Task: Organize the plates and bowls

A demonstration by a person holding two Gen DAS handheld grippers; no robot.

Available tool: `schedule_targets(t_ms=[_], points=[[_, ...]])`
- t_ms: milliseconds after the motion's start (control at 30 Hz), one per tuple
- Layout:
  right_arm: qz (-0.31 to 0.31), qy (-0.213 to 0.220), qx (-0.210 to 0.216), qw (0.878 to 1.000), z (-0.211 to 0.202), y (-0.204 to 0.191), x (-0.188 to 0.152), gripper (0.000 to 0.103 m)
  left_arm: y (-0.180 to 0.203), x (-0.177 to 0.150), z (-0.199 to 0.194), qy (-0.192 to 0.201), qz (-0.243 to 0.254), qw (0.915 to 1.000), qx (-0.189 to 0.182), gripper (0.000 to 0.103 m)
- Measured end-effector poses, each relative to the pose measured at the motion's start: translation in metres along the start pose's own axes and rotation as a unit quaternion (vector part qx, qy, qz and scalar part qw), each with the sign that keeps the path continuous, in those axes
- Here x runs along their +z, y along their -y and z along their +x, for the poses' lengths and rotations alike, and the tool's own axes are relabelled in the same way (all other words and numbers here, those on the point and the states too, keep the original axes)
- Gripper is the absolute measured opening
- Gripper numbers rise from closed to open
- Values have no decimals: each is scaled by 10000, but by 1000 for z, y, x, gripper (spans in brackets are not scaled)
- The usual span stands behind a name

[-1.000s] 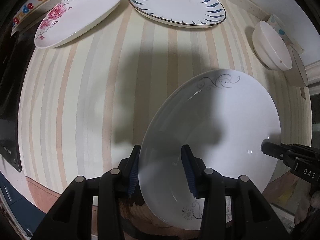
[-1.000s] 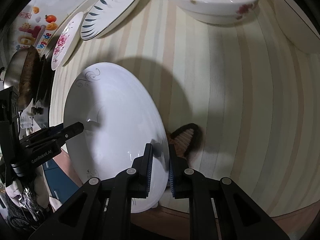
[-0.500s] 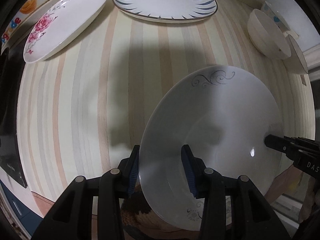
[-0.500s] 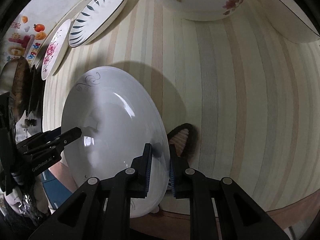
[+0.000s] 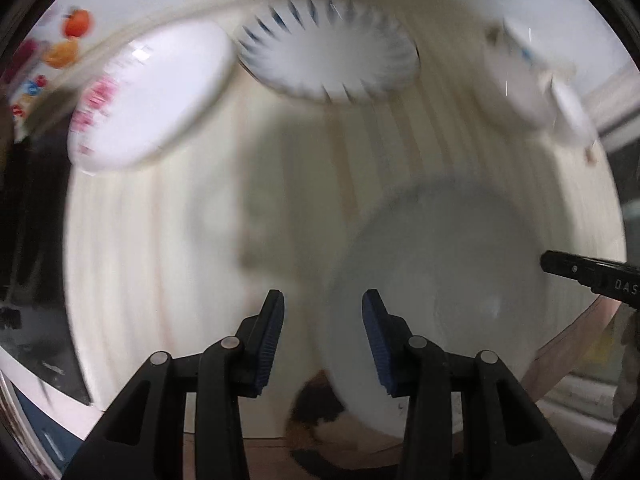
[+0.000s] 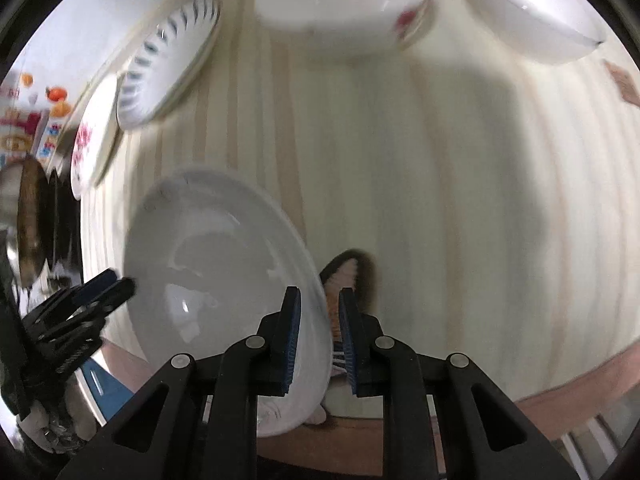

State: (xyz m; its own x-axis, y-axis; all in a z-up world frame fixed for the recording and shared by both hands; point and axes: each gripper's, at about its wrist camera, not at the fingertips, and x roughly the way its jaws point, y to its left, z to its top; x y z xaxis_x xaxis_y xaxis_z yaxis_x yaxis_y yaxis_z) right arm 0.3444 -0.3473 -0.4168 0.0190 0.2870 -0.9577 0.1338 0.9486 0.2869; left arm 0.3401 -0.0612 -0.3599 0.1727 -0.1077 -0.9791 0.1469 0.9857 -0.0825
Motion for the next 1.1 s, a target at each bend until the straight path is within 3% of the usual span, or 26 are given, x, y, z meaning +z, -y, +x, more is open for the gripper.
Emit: schedule_targets(t_ms=[167,233,367,500,700,933,967,1000,1033,1100], points=[[-421,747,86,9963,-60,-50,25,26,-65,26,-44,597,-967,9935,90,44],[-779,937,362,9919,-68,-90,48,40,-98,39,-35,607,-1427,9875,271,44],[-1475,1107,694,9804,-51,-179,103,43,-160,57,-11,408,-2293,9719,344,44],[-2067,928,762,9710,-6,-254,156,43,-193,69,11,230,-2682,9624,371,44],[-2758,703,349,9580,55,-315,211,43,-212,78,34,82,-2896,9566,322,44],[-2733,398,202,9609,98,-324,251,42,-215,81,49,116,-2877,9573,236,44],[-2730,358,193,9612,103,-325,253,38,-217,82,48,189,-2853,9579,257,36],[-2746,324,201,9608,106,-325,254,27,-216,82,45,286,-2769,9599,334,30],[-2815,274,214,9589,112,-326,255,19,-216,82,44,298,-2738,9605,392,30],[-2978,409,266,9534,113,-328,251,19,-221,93,48,336,-2738,9605,373,29]])
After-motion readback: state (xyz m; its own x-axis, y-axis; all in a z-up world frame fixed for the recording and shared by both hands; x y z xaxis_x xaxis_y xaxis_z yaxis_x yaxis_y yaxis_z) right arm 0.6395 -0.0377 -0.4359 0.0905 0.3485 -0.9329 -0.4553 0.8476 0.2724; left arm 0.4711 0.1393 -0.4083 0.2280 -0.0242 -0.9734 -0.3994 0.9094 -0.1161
